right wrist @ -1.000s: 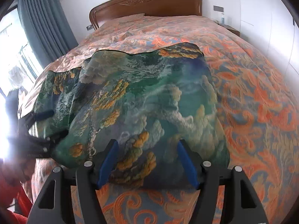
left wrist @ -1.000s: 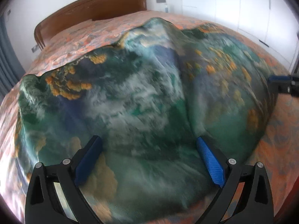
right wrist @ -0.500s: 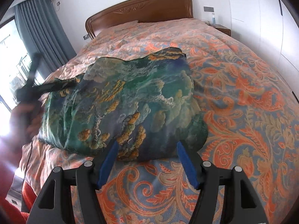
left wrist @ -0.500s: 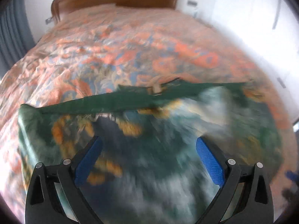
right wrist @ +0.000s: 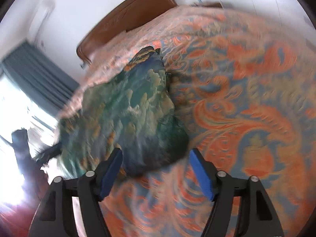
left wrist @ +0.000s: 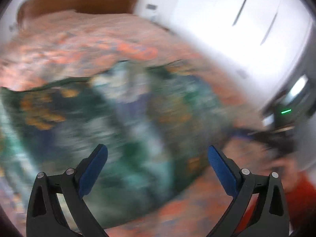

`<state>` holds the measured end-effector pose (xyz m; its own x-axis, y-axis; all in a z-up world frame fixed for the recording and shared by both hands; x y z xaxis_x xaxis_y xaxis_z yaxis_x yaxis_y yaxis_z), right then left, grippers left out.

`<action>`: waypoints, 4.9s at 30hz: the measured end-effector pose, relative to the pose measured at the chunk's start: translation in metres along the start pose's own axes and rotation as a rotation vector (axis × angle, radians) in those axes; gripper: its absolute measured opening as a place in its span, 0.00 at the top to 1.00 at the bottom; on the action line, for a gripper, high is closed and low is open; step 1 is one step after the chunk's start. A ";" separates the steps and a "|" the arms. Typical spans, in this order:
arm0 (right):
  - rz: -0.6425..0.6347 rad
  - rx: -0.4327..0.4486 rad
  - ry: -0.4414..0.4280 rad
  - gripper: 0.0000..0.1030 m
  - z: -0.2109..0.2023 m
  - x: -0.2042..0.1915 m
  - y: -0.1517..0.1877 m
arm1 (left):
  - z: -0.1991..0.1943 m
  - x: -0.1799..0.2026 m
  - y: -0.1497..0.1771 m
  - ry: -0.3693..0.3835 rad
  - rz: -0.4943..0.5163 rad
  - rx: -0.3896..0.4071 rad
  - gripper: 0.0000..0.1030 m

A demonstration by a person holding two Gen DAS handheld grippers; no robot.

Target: Fold large clothes

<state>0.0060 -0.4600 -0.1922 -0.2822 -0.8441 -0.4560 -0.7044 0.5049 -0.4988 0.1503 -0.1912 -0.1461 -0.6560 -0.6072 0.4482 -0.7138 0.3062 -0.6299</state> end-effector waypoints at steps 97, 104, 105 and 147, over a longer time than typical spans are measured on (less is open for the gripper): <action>-0.891 -0.022 0.127 0.21 0.145 -0.382 0.167 | -0.164 -0.256 0.111 -0.080 -0.426 -0.012 0.08; -0.943 -0.048 0.127 0.20 0.136 -0.385 0.167 | -0.168 -0.263 0.109 -0.107 -0.445 0.015 0.05; -0.916 -0.049 0.087 0.20 0.122 -0.391 0.157 | -0.172 -0.264 0.108 -0.109 -0.438 0.015 0.05; -0.604 -0.066 -0.004 0.20 0.048 -0.337 0.052 | -0.210 -0.234 0.082 0.184 -0.548 0.129 0.05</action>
<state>0.0961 -0.1405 -0.1001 0.1824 -0.9771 -0.1095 -0.7780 -0.0753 -0.6238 0.1941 0.1300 -0.1696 -0.2402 -0.5111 0.8253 -0.9325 -0.1148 -0.3425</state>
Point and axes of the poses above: each gripper's, at about its wrist camera, not at the fingertips, and z roughly the way its jaws point, x to its right, y to its underside, the point moved 8 cm from there along z, roughly the way its jaws point, and after that the axes turned 11 degrees about y, right-handed, at the moved point
